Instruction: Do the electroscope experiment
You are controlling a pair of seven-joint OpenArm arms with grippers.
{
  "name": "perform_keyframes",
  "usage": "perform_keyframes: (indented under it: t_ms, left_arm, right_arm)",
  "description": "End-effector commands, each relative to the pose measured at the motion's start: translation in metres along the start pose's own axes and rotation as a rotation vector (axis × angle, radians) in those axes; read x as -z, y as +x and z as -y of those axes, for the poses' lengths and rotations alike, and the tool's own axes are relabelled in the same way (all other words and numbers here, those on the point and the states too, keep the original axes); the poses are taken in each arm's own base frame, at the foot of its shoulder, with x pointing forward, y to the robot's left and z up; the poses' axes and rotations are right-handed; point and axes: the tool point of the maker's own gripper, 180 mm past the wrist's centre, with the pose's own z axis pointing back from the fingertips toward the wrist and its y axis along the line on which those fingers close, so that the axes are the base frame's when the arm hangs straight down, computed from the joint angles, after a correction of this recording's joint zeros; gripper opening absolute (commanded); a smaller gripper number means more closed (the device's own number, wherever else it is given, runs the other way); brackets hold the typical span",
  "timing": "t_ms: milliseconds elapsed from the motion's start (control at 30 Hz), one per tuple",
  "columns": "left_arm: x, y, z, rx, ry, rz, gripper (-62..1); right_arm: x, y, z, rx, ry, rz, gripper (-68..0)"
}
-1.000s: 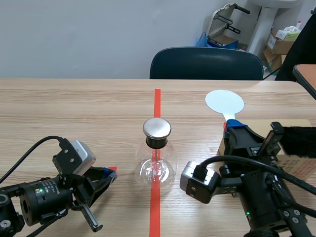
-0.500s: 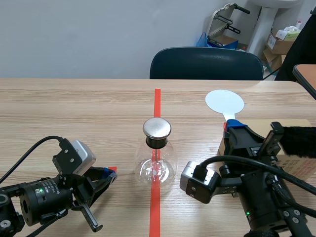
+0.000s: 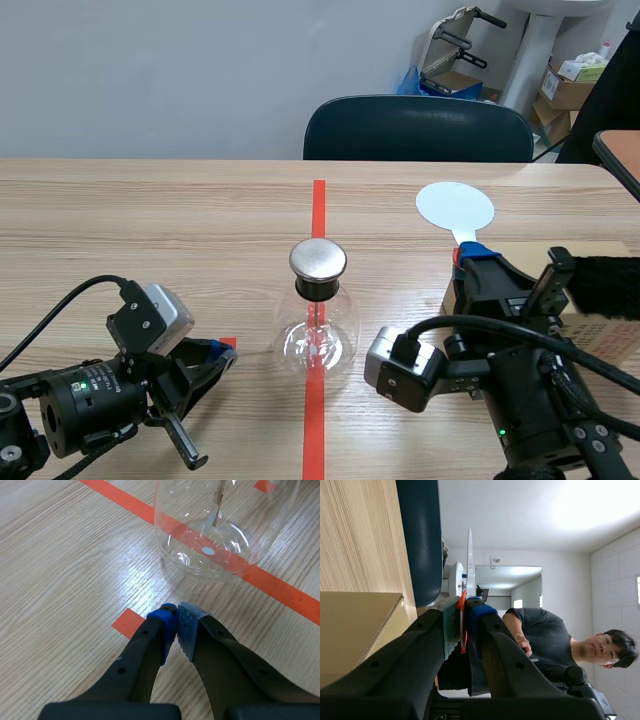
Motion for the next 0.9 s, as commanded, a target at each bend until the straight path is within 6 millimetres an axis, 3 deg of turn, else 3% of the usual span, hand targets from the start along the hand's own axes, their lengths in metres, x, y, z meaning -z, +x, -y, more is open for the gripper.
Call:
perform_keyframes:
  t_ms: [0, 467, 867]
  left_arm:
    - [0.004, 0.012, 0.004, -0.006, -0.007, 0.04, -56.8]
    - [0.004, 0.012, 0.004, -0.006, -0.007, 0.04, -56.8]
    - [0.004, 0.012, 0.004, -0.006, -0.007, 0.04, -56.8]
  right_arm:
    - [0.004, -0.004, 0.006, -0.007, -0.025, -0.004, -66.5]
    - [0.004, 0.002, 0.006, -0.008, -0.025, 0.027, -66.5]
    - [-0.003, 0.047, 0.007, -0.029, -0.032, 0.281, -66.5]
